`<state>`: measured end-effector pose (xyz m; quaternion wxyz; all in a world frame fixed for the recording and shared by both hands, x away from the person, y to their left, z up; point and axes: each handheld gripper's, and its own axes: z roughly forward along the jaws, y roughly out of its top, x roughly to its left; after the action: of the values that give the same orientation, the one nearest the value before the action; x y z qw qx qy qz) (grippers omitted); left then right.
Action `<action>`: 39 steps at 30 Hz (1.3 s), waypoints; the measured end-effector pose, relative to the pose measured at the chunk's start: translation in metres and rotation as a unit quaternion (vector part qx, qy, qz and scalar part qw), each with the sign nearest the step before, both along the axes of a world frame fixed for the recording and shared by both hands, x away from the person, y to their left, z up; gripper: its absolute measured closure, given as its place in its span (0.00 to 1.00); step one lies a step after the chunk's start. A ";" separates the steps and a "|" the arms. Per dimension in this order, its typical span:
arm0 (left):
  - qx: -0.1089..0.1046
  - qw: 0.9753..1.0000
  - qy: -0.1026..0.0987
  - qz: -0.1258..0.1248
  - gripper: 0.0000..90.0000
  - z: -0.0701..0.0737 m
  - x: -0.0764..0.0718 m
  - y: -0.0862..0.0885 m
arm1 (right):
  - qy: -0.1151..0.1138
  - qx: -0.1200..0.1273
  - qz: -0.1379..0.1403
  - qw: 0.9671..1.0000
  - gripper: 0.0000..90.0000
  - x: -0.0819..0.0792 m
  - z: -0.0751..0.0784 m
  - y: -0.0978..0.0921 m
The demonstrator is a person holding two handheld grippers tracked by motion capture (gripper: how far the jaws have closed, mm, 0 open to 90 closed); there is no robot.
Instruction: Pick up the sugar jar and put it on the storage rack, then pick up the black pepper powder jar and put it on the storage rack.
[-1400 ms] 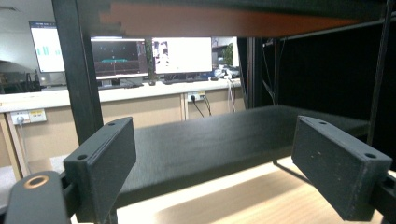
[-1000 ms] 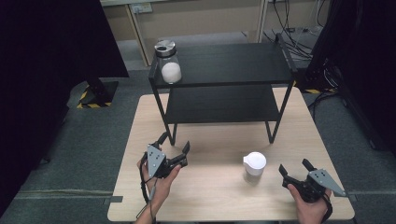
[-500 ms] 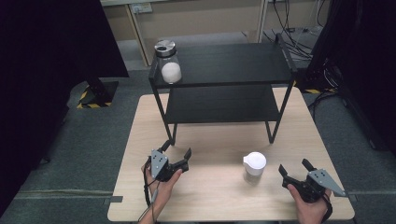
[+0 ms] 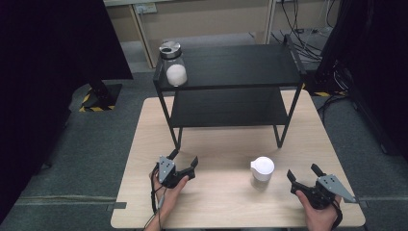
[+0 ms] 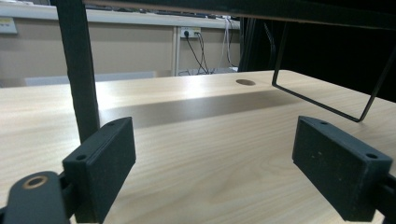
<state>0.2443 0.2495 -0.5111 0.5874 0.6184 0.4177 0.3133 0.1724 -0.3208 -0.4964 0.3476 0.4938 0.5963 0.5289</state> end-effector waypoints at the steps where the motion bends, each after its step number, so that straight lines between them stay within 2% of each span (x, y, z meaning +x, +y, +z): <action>1: -0.001 1.000 0.002 -0.002 0.14 -0.001 0.001 0.000 | 0.000 0.000 0.000 1.000 0.07 0.000 0.000 0.000; 5: -0.001 1.000 0.008 -0.007 0.14 -0.005 0.002 0.000 | -0.001 0.001 0.001 1.000 0.07 0.000 0.000 0.000; 39: 0.005 1.000 0.003 -0.016 0.14 -0.005 0.002 0.001 | -0.002 -0.003 0.009 1.000 0.06 0.000 0.000 -0.002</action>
<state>0.2463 0.2503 -0.5160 0.5876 0.6288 0.4082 0.3044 0.1724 -0.3225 -0.4966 0.3459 0.4865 0.6016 0.5308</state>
